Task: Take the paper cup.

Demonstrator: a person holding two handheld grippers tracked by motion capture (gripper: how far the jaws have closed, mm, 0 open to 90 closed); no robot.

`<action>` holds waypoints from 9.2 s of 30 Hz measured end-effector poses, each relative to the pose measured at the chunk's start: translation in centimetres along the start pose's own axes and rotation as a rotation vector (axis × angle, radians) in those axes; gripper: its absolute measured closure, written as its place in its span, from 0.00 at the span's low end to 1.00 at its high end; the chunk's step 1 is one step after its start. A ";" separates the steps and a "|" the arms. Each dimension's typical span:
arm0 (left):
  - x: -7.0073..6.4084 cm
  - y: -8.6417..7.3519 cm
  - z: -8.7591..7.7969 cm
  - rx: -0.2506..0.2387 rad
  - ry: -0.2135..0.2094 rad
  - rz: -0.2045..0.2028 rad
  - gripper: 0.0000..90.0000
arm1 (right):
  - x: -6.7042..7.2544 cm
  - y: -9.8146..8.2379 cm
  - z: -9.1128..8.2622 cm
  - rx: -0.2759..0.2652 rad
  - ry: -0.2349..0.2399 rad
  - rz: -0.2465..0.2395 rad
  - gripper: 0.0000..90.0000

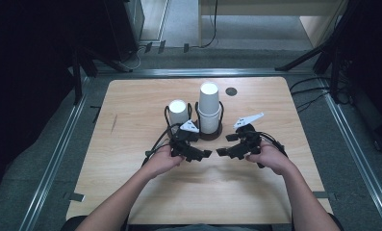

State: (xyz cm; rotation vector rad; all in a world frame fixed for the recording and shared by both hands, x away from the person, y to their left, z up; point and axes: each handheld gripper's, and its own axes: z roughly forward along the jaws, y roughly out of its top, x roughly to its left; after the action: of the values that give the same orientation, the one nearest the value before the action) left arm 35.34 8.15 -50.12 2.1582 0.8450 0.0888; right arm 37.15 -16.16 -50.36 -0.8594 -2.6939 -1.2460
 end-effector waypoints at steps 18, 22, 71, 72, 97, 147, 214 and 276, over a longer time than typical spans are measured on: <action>0.0 0.1 -1.2 0.034 0.033 0.057 0.54 | 0.8 0.6 -1.4 -0.001 -0.138 -0.100 0.44; -0.3 0.5 -1.1 0.020 0.034 0.049 0.60 | 1.1 0.2 -1.3 0.025 -0.110 -0.073 0.49; 0.3 5.4 -1.2 -0.059 0.136 0.011 1.00 | 0.9 5.4 -4.7 -0.010 -0.164 -0.056 0.40; 0.4 5.5 -1.2 -0.063 0.133 0.003 1.00 | 0.9 5.6 -4.9 -0.010 -0.167 -0.058 0.40; 0.8 5.8 -1.1 -0.077 0.143 -0.043 0.99 | 0.6 13.7 -6.3 -0.017 -0.217 -0.127 0.34; 0.6 5.5 -1.0 -0.100 0.149 -0.011 0.94 | 1.2 19.2 -4.0 0.081 -0.266 -0.109 0.36; -1.2 1.4 -4.9 -0.054 -0.076 0.099 0.45 | 4.2 6.0 -9.2 0.068 -0.152 -0.115 0.37; 0.7 -2.8 -4.8 0.079 -0.202 0.166 0.14 | 5.5 4.1 -0.2 0.036 0.095 -0.193 0.37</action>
State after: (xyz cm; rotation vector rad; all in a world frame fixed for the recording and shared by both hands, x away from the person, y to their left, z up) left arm 32.80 12.97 -48.98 2.2633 0.5625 -0.0787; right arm 34.54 -11.56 -45.92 -0.5313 -2.7669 -1.2333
